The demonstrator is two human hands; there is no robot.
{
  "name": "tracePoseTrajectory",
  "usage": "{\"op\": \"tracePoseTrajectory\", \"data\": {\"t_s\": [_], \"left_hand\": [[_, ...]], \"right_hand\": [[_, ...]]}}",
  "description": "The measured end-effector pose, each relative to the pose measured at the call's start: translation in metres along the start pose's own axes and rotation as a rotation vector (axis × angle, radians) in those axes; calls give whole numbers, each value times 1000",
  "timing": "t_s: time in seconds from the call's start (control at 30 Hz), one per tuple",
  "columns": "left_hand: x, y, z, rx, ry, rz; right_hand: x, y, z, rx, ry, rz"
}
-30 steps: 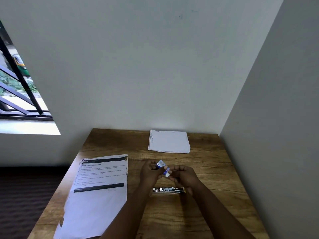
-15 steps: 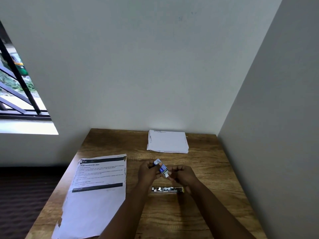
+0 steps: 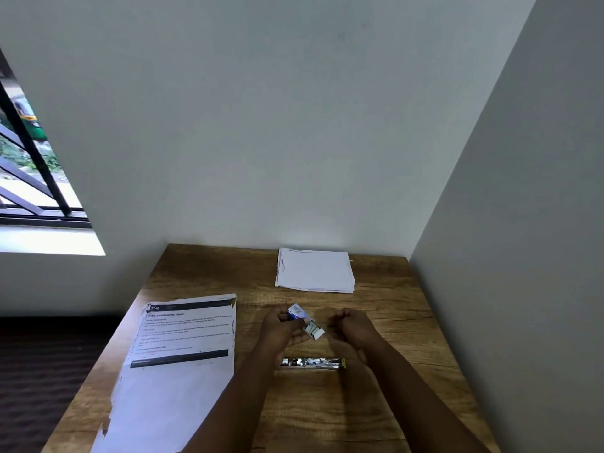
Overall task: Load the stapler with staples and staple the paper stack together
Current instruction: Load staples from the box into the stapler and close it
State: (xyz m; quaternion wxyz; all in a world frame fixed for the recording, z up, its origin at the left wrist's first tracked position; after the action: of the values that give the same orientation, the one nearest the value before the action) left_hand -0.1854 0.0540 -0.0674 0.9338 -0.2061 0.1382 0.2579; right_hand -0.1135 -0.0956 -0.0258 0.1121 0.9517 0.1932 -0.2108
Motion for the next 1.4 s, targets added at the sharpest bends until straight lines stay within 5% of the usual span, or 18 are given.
{"op": "tracePoseTrajectory", "data": {"t_s": [0.23,0.47,1.07,1.4], "left_hand": [[-2,-4,-1,-19,11,-13],[-6,-5,0,-30,-35,-87],[-5,-11,-3,-48,27,-66],[2,-8,-4,-43,13,-29]], "right_hand": [[-3,-9,-9,-163,391,-7],[-6,-11,-3,-460,593,65],[-2,1,-2,-644,692,119],[-1,14,7,-647,570,-33]]}}
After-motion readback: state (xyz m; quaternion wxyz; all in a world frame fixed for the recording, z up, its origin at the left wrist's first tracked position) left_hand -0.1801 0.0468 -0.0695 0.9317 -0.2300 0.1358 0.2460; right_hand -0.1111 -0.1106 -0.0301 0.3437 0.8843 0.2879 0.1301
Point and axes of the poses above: each hand's wrist, its own x-axis towards the middle knuckle, its own y-axis out of the back of the hand, z = x × y, the point moved 1 cm from there along x, towards the middle knuckle, and after that the axes turned 3 degrees about -y, right-handed, at the moved point
